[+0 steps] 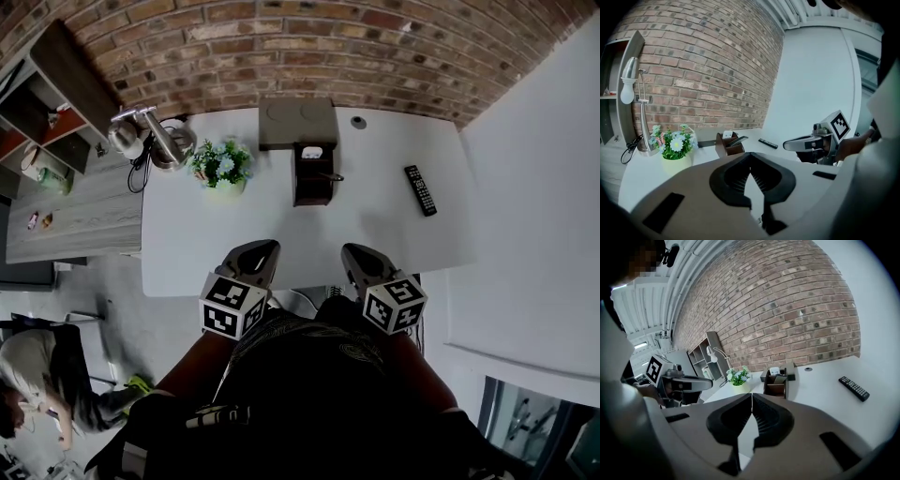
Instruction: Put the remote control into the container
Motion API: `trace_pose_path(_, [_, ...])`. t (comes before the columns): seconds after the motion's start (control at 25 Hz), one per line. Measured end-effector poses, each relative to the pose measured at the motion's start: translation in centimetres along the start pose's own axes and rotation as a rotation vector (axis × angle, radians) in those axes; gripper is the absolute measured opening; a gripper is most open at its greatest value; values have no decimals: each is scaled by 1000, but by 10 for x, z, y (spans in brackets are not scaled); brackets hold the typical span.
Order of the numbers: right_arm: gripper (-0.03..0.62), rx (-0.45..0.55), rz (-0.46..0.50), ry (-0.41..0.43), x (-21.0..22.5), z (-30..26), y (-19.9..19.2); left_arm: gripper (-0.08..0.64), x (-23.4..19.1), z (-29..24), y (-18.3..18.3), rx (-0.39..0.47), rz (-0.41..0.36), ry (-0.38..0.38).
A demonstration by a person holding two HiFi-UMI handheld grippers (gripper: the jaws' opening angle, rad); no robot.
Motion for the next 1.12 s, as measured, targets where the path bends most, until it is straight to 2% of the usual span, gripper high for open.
trace_pose_path(0.12, [9,-3,-12,3,16,0,0,5,7,-10,-2,-46,-2,0])
trace_pose_path(0.24, [9,-18,-4,14,33,-5,3,6,14,-26,-11,-155,0,-22])
trace_pose_path(0.32, [9,-31,8,16,46,-6,5,5,20,-37,-15,-197,2,-30])
trace_pose_path(0.52, [9,-58,17,-23,97,9,4,5,40,-71,-9,-185,19,-23])
trace_pose_path(0.72, [9,-91,62,-110,164,24,4,5,64,-100,1,-172,25,-9])
trace_pose_path(0.8, [9,-86,89,-144,190,25,7,5,65,-109,1,-171,21,24])
trace_pose_path(0.96, [11,-92,152,-195,239,20,17,5,65,-124,-4,-168,62,106])
trace_pose_path(1.12, [12,-164,243,-257,294,-3,25,5,69,-133,-1,-170,86,158])
Point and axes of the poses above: the fingertips, and each gripper's own axes: z backward along the fingers, x to its right, y out of its top, the point moved 7 cm from there along z, backward along the fingers, and after that the axes turned 3 degrees about y, right-handed, at the moved point
